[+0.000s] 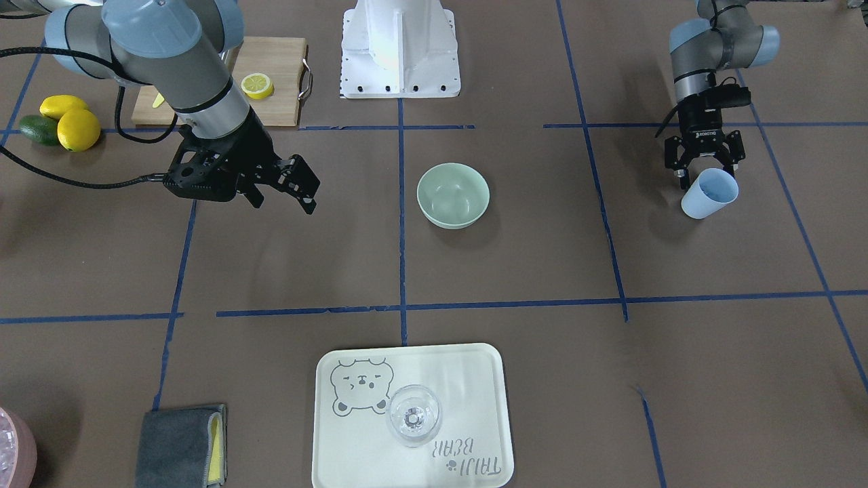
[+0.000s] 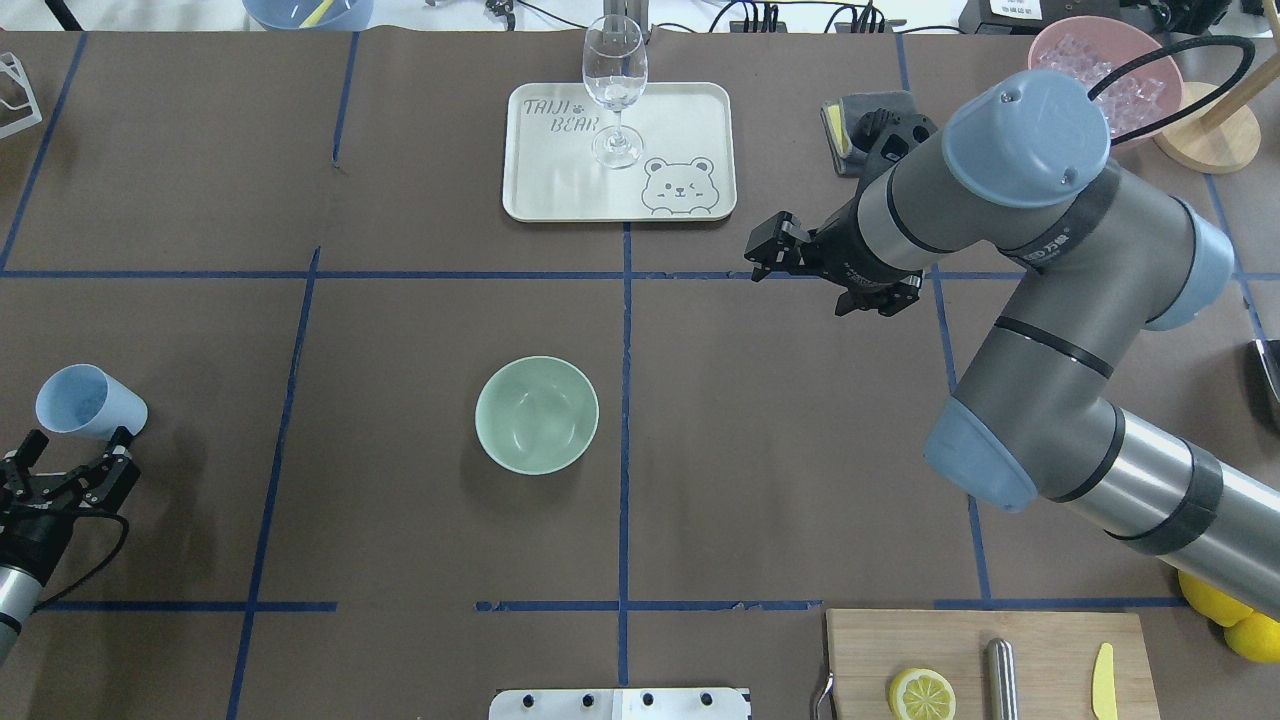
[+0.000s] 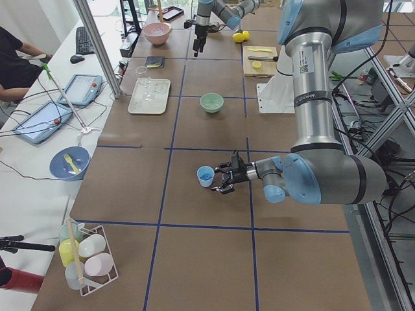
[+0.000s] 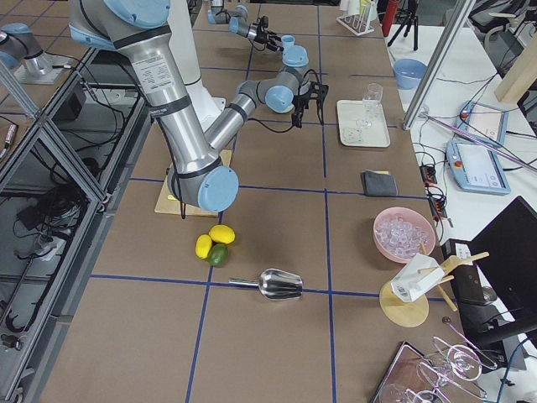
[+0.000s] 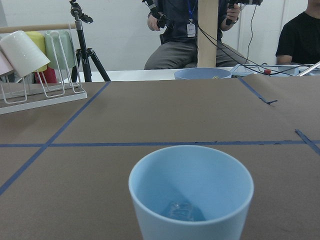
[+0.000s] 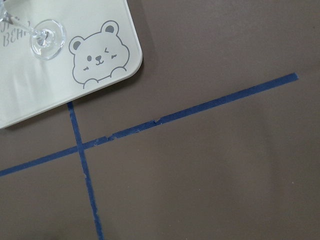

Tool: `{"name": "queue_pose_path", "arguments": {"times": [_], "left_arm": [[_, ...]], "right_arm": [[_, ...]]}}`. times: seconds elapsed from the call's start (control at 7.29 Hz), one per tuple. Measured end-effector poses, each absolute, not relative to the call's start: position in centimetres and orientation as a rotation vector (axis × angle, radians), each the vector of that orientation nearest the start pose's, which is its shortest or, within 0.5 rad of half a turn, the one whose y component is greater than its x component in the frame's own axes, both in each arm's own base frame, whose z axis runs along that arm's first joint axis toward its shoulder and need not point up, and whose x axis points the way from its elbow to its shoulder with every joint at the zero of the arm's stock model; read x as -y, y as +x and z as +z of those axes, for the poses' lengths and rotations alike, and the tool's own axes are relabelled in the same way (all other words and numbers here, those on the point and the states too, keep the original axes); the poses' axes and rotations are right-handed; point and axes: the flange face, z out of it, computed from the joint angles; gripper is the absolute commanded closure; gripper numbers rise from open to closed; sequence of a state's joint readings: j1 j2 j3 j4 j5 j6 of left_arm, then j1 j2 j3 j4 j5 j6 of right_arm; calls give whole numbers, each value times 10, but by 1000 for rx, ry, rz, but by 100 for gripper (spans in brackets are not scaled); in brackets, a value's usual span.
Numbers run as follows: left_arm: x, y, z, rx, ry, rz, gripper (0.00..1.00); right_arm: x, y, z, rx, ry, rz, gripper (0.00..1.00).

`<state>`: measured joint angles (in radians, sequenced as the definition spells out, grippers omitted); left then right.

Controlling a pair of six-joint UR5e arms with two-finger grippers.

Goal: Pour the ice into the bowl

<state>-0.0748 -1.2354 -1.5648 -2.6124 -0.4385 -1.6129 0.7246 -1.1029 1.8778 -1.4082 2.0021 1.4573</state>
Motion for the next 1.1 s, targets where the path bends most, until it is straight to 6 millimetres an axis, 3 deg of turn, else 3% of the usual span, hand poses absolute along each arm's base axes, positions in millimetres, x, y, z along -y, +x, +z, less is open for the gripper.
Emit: {"name": "queue_pose_path", "arguments": {"times": [0.69, 1.1], "left_arm": [[258, 319, 667, -588, 1104, -517, 1], [277, 325, 661, -558, 1120, -529, 1]], "right_arm": [[468, -392, 240, 1010, 12, 356, 0], [468, -391, 240, 1010, 13, 357, 0]]}}
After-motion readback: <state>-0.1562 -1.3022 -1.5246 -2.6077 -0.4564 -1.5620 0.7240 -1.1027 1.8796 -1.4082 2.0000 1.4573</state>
